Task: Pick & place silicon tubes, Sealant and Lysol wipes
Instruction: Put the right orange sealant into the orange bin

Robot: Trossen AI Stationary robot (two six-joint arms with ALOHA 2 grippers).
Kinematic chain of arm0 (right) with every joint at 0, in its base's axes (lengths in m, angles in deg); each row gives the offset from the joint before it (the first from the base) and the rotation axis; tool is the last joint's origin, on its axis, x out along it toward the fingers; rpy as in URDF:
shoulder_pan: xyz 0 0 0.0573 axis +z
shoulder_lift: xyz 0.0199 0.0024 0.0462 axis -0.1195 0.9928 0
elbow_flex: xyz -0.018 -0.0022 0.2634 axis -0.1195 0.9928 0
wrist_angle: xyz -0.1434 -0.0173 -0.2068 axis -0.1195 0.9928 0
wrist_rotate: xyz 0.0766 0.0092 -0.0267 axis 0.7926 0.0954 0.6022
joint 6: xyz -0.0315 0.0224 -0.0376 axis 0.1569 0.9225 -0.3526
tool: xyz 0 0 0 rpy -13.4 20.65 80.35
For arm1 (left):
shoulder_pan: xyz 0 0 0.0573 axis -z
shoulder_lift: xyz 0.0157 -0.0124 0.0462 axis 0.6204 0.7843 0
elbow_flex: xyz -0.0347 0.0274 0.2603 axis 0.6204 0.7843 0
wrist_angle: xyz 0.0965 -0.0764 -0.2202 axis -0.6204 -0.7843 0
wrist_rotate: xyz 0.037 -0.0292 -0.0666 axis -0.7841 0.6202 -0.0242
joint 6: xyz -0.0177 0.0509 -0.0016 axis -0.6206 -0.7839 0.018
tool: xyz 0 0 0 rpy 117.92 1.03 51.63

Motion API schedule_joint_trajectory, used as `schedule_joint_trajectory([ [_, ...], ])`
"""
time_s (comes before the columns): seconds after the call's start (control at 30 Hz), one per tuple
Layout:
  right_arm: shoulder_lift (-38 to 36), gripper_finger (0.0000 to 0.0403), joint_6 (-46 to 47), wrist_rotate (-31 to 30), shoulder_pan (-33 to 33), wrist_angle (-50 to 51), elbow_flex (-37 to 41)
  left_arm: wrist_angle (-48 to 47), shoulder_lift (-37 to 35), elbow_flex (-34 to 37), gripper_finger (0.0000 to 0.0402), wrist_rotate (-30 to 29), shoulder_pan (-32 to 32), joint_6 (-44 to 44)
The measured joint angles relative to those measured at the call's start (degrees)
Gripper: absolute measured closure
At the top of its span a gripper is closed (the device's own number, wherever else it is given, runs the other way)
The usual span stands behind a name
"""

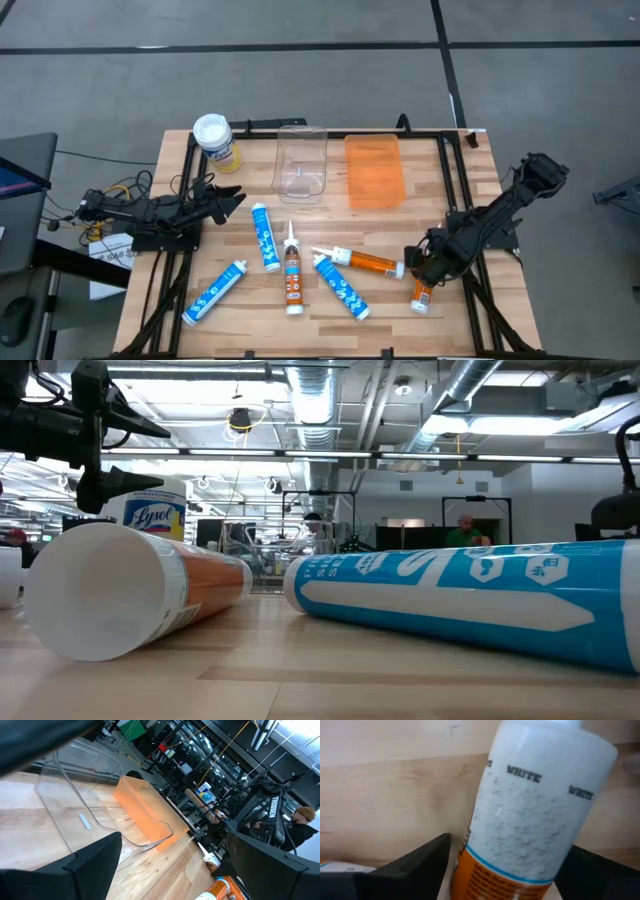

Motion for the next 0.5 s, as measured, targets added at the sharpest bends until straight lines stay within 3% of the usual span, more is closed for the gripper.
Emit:
schedule_joint_trajectory([
  [0.4, -1.2, 0.0204, 0.4, 0.1, -0.6, 3.1, -2.6, 0.2, 0.0, 0.0, 0.0046, 0.0, 0.0, -0.2],
  [0.5, -2.3, 0.0208, 0.4, 0.1, -0.6, 3.5, -3.1, 0.3, 0.0, 0.0, 0.0046, 0.0, 0.0, -0.2],
])
